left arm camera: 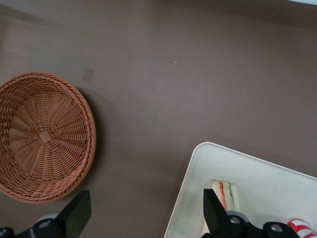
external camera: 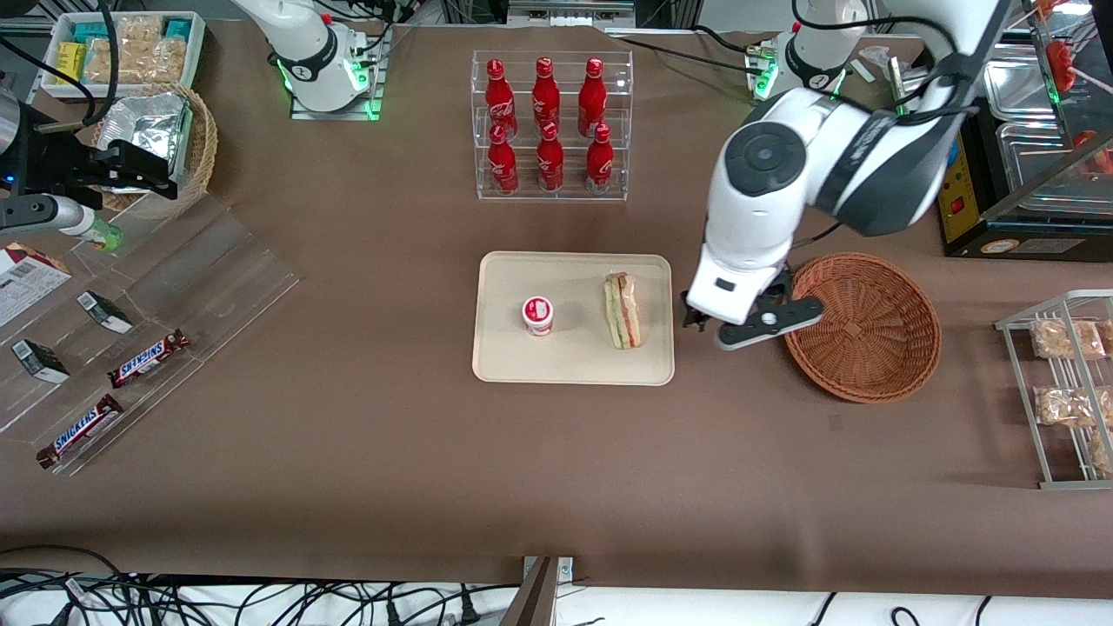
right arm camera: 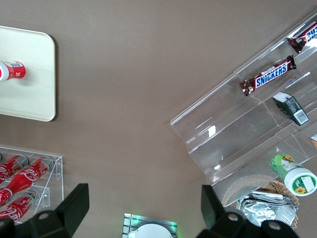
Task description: Place sandwich from basket to tray
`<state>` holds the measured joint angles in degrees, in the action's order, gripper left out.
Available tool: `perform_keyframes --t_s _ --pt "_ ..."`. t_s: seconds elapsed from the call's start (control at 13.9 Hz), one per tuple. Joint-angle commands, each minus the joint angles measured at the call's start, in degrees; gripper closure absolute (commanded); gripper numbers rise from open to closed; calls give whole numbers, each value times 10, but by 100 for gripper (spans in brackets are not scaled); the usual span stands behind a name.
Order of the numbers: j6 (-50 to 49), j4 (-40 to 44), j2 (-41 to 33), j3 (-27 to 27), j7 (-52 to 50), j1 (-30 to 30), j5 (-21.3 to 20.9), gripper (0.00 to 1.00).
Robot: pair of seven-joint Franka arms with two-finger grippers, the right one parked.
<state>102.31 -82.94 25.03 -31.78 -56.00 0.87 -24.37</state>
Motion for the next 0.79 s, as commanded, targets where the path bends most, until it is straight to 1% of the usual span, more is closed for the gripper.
perform_keyframes --t_s 0.0,0.14,0.29,0.36,0.43,0.5,0.58,0.72 --pt "-31 24 -6 -7 0 -13 15 0" --pt "-36 24 -23 -6 1 -23 34 0" --pt "-44 24 -28 -7 6 -37 43 0" --pt "-45 23 -40 -4 32 -46 61 0" --pt "-46 19 -54 3 70 -57 87 0" --pt "-49 15 -73 17 108 -68 109 0" --pt "-62 14 -87 42 146 -69 129 0" --pt "-85 14 -117 105 240 -68 183 0"
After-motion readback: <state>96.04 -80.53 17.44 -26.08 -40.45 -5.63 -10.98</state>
